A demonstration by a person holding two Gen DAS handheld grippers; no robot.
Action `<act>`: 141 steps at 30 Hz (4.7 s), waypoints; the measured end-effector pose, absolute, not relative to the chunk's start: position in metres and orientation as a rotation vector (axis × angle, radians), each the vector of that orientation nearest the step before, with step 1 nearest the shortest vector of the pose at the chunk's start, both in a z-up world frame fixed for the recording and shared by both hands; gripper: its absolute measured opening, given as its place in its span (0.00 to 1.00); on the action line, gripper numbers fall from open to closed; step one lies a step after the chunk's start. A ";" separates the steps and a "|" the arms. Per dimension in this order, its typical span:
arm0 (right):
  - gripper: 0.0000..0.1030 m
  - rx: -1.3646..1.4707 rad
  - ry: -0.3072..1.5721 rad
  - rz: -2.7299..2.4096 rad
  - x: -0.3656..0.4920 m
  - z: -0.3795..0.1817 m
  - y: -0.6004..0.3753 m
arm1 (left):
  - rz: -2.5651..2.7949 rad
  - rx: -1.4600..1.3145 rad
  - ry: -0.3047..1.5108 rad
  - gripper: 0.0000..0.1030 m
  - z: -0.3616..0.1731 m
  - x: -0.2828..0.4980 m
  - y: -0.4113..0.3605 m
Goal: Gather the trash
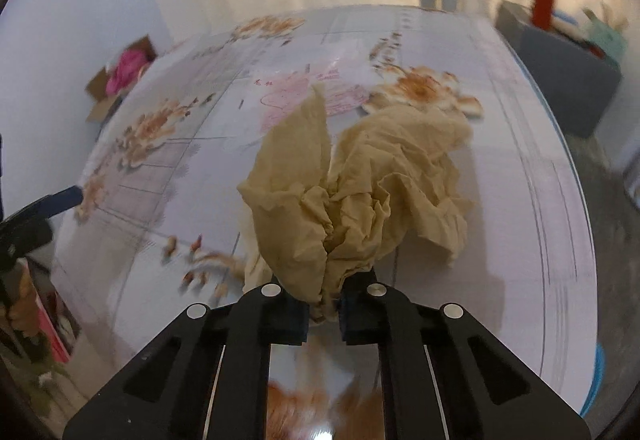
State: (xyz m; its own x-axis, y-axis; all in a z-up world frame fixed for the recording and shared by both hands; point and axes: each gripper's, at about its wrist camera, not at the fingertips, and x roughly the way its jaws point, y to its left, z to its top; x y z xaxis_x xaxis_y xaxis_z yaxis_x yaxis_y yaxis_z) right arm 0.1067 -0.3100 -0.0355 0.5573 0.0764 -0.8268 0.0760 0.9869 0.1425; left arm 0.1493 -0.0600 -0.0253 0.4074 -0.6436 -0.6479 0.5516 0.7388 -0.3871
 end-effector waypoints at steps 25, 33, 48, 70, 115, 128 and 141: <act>0.09 0.426 0.875 -0.048 0.069 -0.048 -0.338 | -0.816 0.778 0.591 0.73 -0.039 0.215 -0.276; 0.09 0.438 0.863 -0.044 0.063 -0.049 -0.339 | -0.731 0.774 0.734 0.07 -0.068 0.244 -0.284; 0.09 0.425 0.886 0.004 0.057 -0.045 -0.313 | -0.717 0.331 0.913 0.00 -0.048 0.208 -0.147; 0.92 -0.083 0.875 0.110 0.061 -0.003 -0.258 | -0.705 0.065 0.995 0.00 -0.073 0.172 -0.065; 0.10 0.197 0.892 -0.217 0.063 -0.040 -0.279 | -0.717 -0.013 0.963 0.00 -0.074 0.182 -0.061; 0.10 0.273 0.768 -0.228 0.036 -0.004 -0.276 | -0.720 -0.023 0.853 0.00 -0.038 0.168 -0.053; 0.10 0.286 0.710 -0.218 0.017 0.015 -0.271 | -0.766 -0.036 0.761 0.00 0.003 0.146 -0.053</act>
